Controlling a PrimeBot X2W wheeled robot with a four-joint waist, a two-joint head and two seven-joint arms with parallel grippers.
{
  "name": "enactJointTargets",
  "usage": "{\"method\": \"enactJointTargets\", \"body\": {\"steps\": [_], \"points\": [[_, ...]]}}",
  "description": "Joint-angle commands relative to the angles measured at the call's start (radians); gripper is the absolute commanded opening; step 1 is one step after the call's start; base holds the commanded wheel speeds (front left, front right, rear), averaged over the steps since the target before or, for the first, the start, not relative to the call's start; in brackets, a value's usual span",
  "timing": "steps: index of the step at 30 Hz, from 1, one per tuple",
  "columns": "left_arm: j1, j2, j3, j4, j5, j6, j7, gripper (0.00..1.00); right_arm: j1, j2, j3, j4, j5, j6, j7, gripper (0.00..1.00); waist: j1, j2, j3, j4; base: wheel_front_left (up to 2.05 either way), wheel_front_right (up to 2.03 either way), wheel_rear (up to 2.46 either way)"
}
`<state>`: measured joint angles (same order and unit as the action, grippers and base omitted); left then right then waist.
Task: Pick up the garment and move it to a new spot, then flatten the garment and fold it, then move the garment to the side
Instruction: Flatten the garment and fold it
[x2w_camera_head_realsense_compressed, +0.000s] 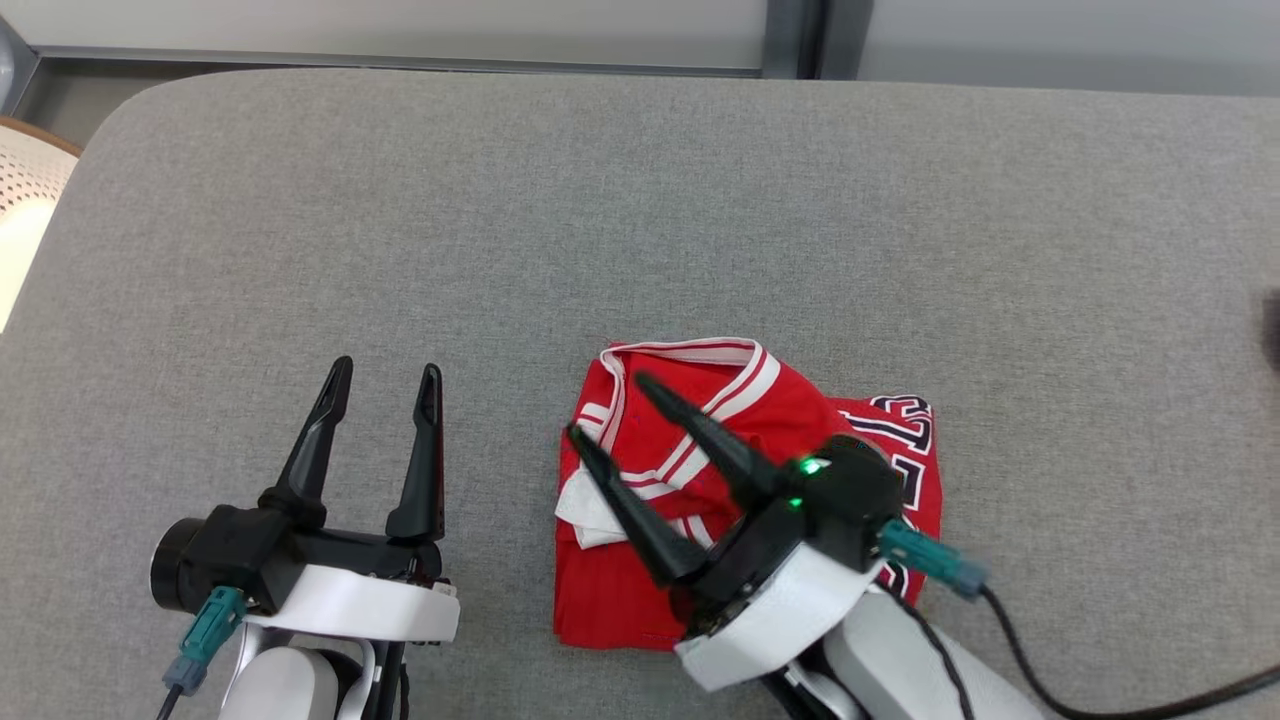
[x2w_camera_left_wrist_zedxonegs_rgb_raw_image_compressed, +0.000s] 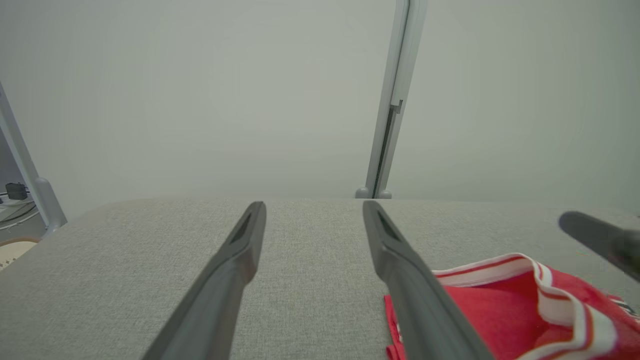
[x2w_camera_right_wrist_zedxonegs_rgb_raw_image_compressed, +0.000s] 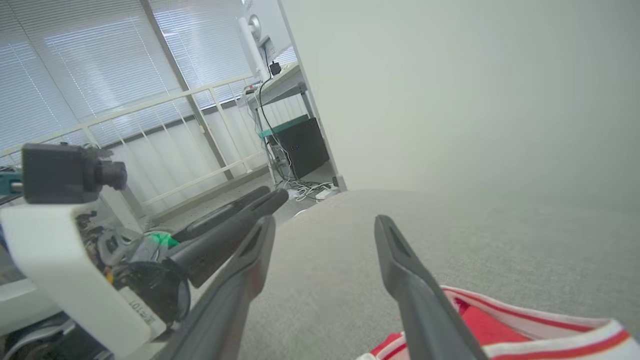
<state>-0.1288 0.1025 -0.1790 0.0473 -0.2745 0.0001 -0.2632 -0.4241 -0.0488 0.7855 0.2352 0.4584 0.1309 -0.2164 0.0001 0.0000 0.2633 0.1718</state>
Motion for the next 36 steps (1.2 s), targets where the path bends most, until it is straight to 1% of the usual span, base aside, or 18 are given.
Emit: {"method": "enactJointTargets", "body": {"steps": [1,4,8,11,13,15,17,19,24,36], "points": [[0.007,0.0,0.008,0.003,0.007,-0.001,-0.001,1.0,0.015,-0.018,-0.042,-0.034,-0.015,0.0,-0.017,1.0,-0.0001,0.0,-0.012,-0.01,0.0,0.0,0.0],[0.018,0.003,0.014,0.001,0.013,0.002,-0.001,1.0,0.06,-0.039,-0.161,-0.099,-0.056,0.0,-0.031,1.0,-0.0001,0.0,-0.027,-0.024,0.0,0.0,0.0],[0.035,0.012,0.022,-0.006,0.021,0.006,-0.001,1.0,0.15,-0.077,-0.373,-0.189,-0.123,0.0,-0.031,1.0,-0.0001,0.0,-0.043,-0.044,0.0,0.0,0.0],[0.044,0.021,0.025,-0.006,0.023,0.006,-0.001,1.0,0.233,-0.103,-0.538,-0.243,-0.167,0.0,-0.006,1.0,-0.0001,0.0,-0.055,-0.057,0.0,0.0,0.0],[0.051,0.026,0.026,-0.006,0.024,0.006,-0.001,1.0,0.29,-0.117,-0.629,-0.275,-0.193,0.0,0.013,1.0,-0.0001,0.0,-0.064,-0.064,0.0,0.0,0.0],[0.061,0.032,0.028,-0.006,0.025,0.007,-0.001,1.0,0.35,-0.126,-0.71,-0.305,-0.209,0.0,0.032,1.0,-0.0001,0.0,-0.074,-0.071,0.0,0.0,0.0],[0.065,0.036,0.029,-0.007,0.026,0.009,-0.001,1.0,0.407,-0.129,-0.769,-0.333,-0.223,0.0,0.052,1.0,-0.0001,0.0,-0.085,-0.075,0.0,0.0,0.0],[0.075,0.041,0.028,-0.009,0.027,0.009,-0.001,1.0,0.454,-0.129,-0.805,-0.36,-0.236,0.0,0.069,1.0,-0.0001,0.0,-0.095,-0.08,0.0,0.0,0.0],[0.086,0.053,0.027,-0.017,0.025,0.013,0.007,1.0,0.52,-0.119,-0.828,-0.413,-0.246,0.0,0.105,1.0,-0.0001,0.0,-0.108,-0.089,0.0,0.0,0.0],[0.088,0.062,0.022,-0.028,0.019,0.022,0.019,1.0,0.529,-0.114,-0.83,-0.441,-0.25,0.0,0.126,1.0,-0.0001,0.0,-0.107,-0.092,0.0,0.0,0.0]]}}
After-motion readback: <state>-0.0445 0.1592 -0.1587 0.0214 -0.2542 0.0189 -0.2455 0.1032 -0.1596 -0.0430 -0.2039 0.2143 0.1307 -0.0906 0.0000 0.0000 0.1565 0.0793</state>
